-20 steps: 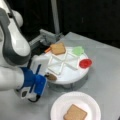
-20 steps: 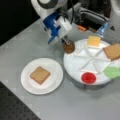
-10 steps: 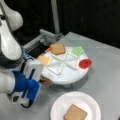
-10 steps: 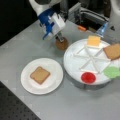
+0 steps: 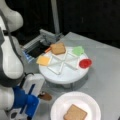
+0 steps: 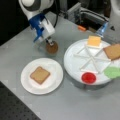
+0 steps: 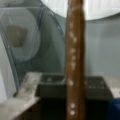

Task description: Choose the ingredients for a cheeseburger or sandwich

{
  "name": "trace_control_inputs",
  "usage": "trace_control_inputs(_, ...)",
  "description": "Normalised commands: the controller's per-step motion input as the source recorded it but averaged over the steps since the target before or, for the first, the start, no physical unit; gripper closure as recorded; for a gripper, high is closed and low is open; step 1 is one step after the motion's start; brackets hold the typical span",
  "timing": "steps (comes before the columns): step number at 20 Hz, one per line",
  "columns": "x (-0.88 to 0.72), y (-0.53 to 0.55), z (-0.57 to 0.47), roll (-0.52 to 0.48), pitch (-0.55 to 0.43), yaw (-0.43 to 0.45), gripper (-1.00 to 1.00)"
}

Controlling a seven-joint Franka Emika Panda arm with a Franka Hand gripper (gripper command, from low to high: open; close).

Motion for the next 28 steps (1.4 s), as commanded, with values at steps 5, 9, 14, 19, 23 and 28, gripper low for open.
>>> trace_control_inputs(5,0.57,-0.12,0.04,0.07,-0.039,0.447,1.0)
trace_control_inputs(9,0.71,-0.14,-0.01,0.117,-0.083,0.337,1.0)
trace_control_inputs(14,0.65,-0.27,-0.11,0.112,-0.05,0.245,1.0)
trace_control_inputs(19,0.49,-0.34,-0.13,0.119,-0.033,0.178,1.0)
trace_control_inputs(23,0.36,-0.27,-0.06,0.137,-0.016,0.167,1.0)
trace_control_inputs(28,0.29,-0.11,-0.05,0.178,-0.062,0.134,1.0)
